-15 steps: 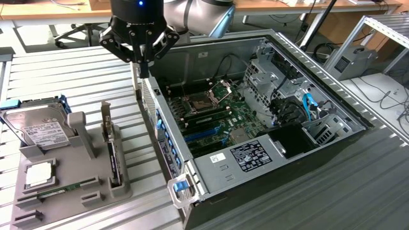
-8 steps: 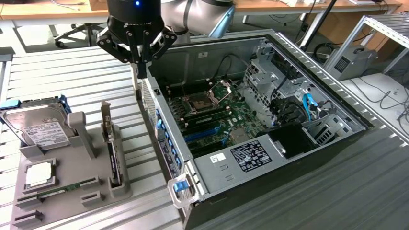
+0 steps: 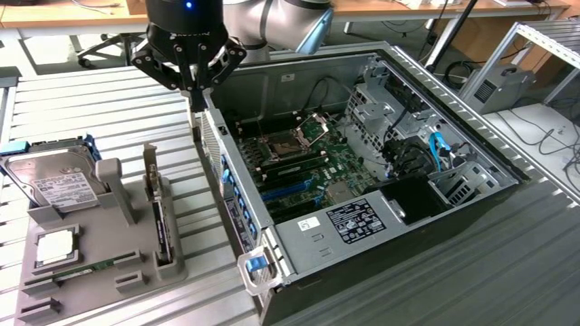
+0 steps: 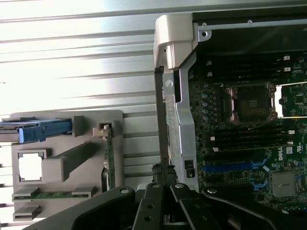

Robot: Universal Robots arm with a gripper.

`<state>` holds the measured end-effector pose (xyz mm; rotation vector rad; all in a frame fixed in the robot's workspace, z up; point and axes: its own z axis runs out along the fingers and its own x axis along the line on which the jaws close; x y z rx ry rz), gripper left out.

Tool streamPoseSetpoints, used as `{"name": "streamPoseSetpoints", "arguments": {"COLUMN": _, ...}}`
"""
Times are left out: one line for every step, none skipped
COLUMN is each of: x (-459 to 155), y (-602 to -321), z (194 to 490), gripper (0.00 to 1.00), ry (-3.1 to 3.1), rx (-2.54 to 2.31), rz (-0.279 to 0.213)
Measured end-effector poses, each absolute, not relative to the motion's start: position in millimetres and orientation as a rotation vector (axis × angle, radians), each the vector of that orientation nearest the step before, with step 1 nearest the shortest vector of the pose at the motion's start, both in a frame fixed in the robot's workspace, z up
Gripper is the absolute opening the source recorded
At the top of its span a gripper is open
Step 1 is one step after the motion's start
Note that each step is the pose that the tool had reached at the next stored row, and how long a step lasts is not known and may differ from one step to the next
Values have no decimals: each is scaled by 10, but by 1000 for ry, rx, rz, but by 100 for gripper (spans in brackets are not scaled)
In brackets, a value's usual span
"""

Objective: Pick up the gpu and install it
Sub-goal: 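Reach for the gpu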

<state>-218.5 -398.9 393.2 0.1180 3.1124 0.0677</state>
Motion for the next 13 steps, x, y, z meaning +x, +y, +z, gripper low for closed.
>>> {"name": "streamPoseSetpoints", "arguments": {"x": -2191, "y": -3989, "z": 3932, "gripper": 11, "ry": 3112, "rx": 118, "rz": 68}}
{"name": "streamPoseSetpoints", "arguments": {"x": -2196, "y": -3989, "z": 3932, "gripper": 11, "ry": 3112, "rx": 118, "rz": 68}}
{"name": "streamPoseSetpoints", "arguments": {"x": -2201, "y": -3989, "z": 3932, "gripper": 11, "ry": 3112, "rx": 118, "rz": 68}}
{"name": "streamPoseSetpoints", "arguments": {"x": -2207, "y": -3989, "z": 3932, "gripper": 11, "ry": 3112, "rx": 118, "rz": 68}}
{"name": "streamPoseSetpoints", "arguments": {"x": -2213, "y": -3989, "z": 3932, "gripper": 11, "ry": 3112, "rx": 118, "rz": 68}}
{"name": "streamPoseSetpoints", "arguments": {"x": -2219, "y": -3990, "z": 3932, "gripper": 11, "ry": 3112, "rx": 118, "rz": 68}}
{"name": "streamPoseSetpoints", "arguments": {"x": -2227, "y": -3989, "z": 3932, "gripper": 11, "ry": 3112, "rx": 118, "rz": 68}}
{"name": "streamPoseSetpoints", "arguments": {"x": -2234, "y": -3989, "z": 3932, "gripper": 11, "ry": 3113, "rx": 118, "rz": 68}}
{"name": "streamPoseSetpoints", "arguments": {"x": -2241, "y": -3989, "z": 3932, "gripper": 11, "ry": 3112, "rx": 118, "rz": 68}}
{"name": "streamPoseSetpoints", "arguments": {"x": -2248, "y": -3989, "z": 3932, "gripper": 11, "ry": 3112, "rx": 118, "rz": 68}}
{"name": "streamPoseSetpoints", "arguments": {"x": -2254, "y": -3989, "z": 3932, "gripper": 11, "ry": 3112, "rx": 118, "rz": 68}}
{"name": "streamPoseSetpoints", "arguments": {"x": -2260, "y": -3990, "z": 3932, "gripper": 11, "ry": 3112, "rx": 118, "rz": 68}}
{"name": "streamPoseSetpoints", "arguments": {"x": -2270, "y": -3989, "z": 3932, "gripper": 11, "ry": 3113, "rx": 118, "rz": 68}}
